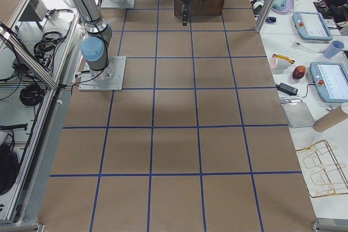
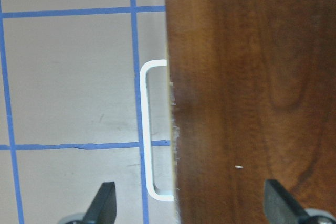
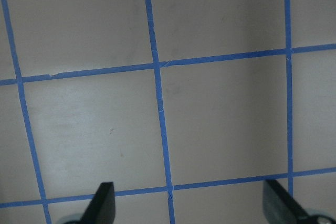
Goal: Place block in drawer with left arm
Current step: 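Move the left gripper down beside the cabinet to the white drawer handle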
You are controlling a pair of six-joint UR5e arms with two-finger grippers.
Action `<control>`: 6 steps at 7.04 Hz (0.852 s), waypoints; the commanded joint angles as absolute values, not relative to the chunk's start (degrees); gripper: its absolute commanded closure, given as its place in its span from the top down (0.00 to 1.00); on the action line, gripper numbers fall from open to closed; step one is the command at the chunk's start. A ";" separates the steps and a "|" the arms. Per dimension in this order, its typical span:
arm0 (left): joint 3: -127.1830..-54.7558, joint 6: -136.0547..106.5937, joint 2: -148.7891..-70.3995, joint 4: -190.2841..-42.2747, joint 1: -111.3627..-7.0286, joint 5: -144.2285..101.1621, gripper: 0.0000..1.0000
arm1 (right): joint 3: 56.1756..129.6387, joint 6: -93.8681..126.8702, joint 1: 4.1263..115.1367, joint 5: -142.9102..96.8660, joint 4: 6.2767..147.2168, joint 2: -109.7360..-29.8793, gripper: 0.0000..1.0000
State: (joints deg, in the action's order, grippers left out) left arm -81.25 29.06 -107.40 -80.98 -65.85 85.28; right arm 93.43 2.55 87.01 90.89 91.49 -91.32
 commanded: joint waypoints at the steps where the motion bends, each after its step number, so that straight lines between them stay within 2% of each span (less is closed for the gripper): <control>1: -81.47 33.91 -109.50 -80.51 -60.50 77.64 1.00 | 93.43 2.55 87.01 90.97 91.49 -91.32 1.00; 6: -85.41 33.75 -114.25 -80.42 -59.85 71.47 0.97 | 93.43 2.55 87.01 90.88 91.49 -91.32 1.00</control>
